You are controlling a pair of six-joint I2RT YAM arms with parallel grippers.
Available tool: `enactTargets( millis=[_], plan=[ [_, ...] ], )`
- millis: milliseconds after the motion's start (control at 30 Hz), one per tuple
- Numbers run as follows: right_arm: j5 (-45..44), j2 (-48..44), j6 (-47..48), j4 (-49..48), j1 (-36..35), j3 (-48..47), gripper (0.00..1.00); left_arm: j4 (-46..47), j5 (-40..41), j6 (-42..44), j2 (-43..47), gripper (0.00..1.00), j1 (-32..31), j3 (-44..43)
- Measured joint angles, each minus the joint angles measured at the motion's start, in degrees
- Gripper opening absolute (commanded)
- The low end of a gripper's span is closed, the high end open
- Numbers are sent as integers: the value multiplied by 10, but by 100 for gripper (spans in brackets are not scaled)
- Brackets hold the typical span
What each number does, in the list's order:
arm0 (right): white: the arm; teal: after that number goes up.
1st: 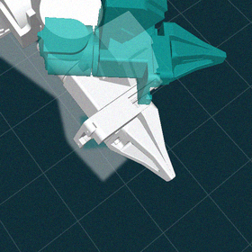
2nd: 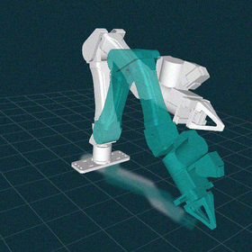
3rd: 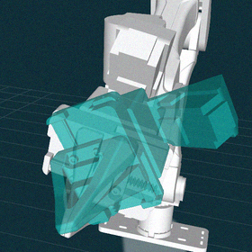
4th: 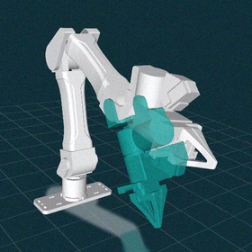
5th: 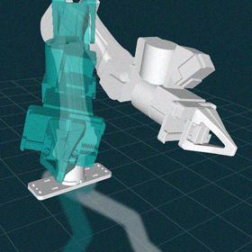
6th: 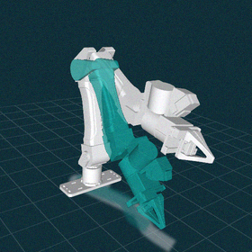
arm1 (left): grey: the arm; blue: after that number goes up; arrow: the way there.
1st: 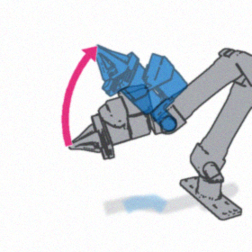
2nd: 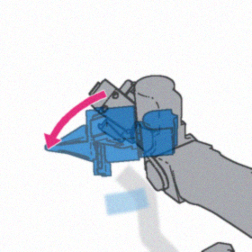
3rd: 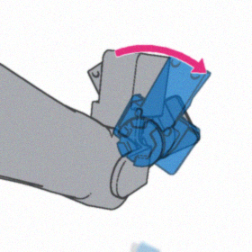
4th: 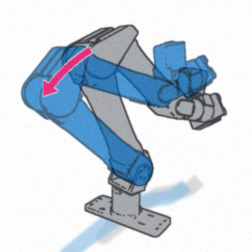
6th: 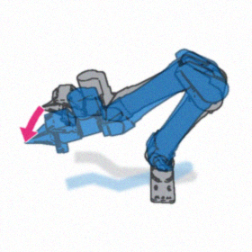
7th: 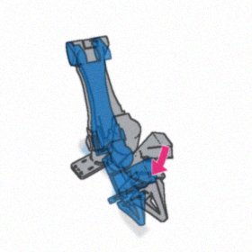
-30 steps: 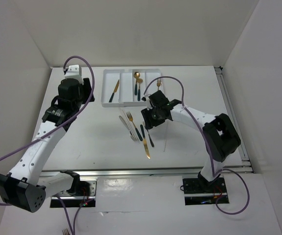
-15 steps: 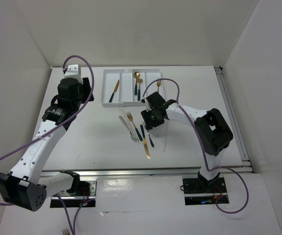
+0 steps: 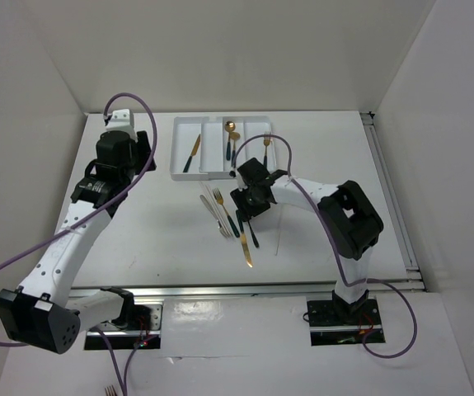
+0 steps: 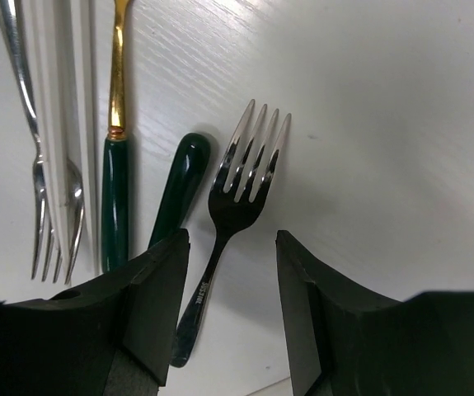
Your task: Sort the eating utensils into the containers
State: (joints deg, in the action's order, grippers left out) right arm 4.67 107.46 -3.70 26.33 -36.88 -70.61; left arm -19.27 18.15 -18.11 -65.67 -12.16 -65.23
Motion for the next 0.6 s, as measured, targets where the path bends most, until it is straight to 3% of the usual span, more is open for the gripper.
enactTargets(
  millis=[200, 367, 400, 433, 600],
  plan=[
    [-19, 16, 3, -3, -3, -4, 53, 2, 0, 0, 0, 68, 2, 7],
    [-31, 22, 6, -10, -3, -8, 24, 1, 0, 0, 0, 68, 3, 10],
    [-32, 23, 7, -12, -3, -9, 5, 0, 0, 0, 0, 68, 4, 10],
    [-33, 24, 11, -13, -3, -11, 0, 1, 0, 0, 0, 68, 5, 10],
    [-30, 26, 11, -21, -3, -14, 0, 4, 0, 0, -3, 68, 8, 14]
  ],
)
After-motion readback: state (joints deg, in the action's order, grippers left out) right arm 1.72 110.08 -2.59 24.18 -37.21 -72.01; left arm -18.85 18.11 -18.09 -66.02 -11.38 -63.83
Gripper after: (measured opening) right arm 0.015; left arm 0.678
